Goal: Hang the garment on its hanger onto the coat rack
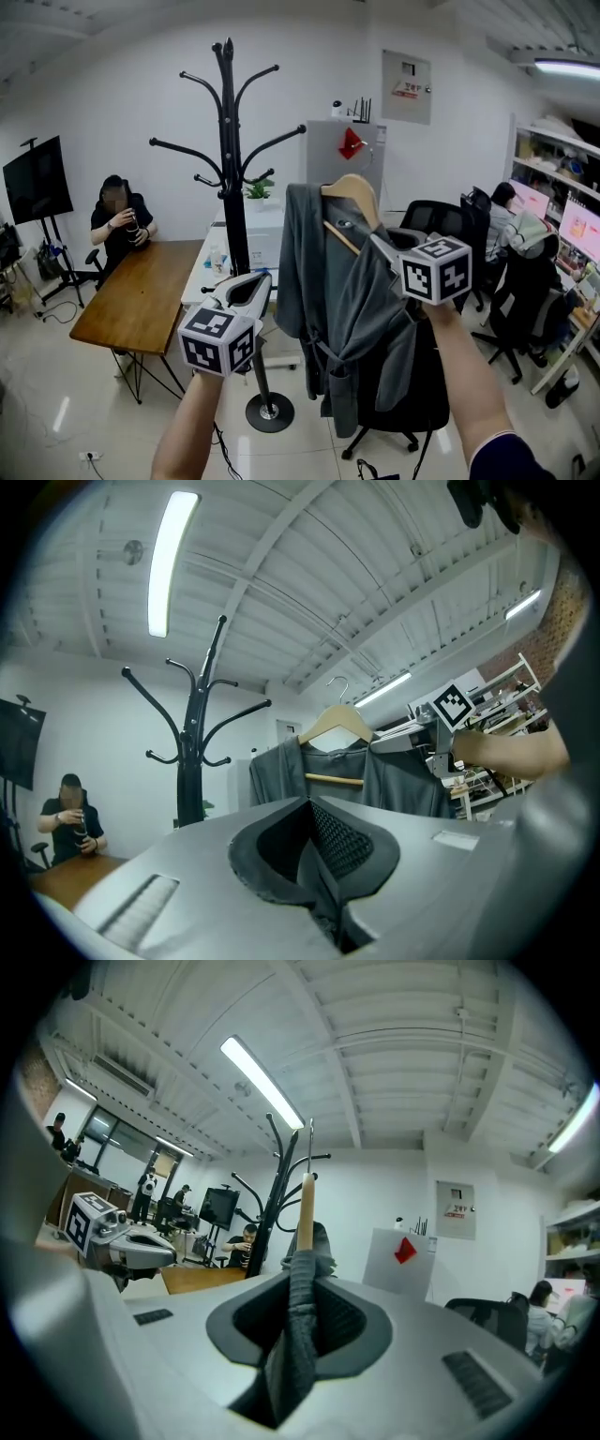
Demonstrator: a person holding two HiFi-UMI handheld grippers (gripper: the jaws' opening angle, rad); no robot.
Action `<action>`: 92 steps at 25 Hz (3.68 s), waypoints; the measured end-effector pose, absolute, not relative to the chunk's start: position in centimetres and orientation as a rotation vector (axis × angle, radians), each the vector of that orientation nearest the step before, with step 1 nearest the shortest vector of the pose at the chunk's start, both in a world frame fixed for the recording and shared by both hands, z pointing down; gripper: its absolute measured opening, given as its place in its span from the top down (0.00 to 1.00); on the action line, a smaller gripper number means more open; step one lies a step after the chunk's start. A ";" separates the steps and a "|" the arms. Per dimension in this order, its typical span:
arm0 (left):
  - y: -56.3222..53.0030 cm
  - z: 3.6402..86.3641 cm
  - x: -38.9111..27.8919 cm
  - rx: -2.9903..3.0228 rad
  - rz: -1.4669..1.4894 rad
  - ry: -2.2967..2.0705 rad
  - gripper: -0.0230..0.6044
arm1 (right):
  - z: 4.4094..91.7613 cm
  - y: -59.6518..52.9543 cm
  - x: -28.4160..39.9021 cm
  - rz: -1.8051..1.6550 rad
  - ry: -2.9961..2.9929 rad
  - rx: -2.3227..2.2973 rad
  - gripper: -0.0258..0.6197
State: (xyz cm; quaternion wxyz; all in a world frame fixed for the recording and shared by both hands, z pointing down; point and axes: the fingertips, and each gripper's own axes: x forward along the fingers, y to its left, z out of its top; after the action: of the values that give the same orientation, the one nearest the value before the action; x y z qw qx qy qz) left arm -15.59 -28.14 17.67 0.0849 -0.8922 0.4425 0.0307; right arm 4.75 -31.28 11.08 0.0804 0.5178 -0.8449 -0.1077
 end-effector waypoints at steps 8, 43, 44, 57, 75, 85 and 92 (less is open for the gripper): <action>-34.3 16.2 -16.9 -2.742 0.088 1.235 0.96 | 8.1 -38.4 0.5 -0.359 -2.456 1.603 0.83; -39.6 20.7 -22.8 -2.830 0.053 1.249 0.96 | 14.5 -48.9 -11.3 -0.181 -2.368 1.551 0.92; -39.7 21.1 -22.8 -2.837 0.046 1.256 0.96 | 14.9 -48.9 -11.6 -0.169 -2.386 1.541 0.92; -39.2 24.7 -23.8 -2.866 0.013 1.318 0.96 | 18.7 -45.6 -15.4 -0.253 -2.436 1.401 0.92; -35.2 27.8 -22.9 -2.886 0.026 1.336 0.96 | 24.1 -37.1 -14.9 -0.234 -2.630 1.298 0.88; -31.5 29.1 -19.8 -2.854 0.045 1.360 0.96 | 27.7 -30.6 -11.3 0.011 -2.889 1.252 0.96; -30.2 32.2 -16.3 -2.930 0.012 1.368 0.96 | 31.6 -28.2 -8.4 0.221 -2.947 1.241 0.95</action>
State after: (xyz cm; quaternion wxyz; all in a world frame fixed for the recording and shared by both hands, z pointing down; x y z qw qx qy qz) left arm -16.26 -30.24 32.18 -0.0462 -0.9051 0.4226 0.0038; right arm -8.39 -28.22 31.61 -0.0316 0.3870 -0.9190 0.0688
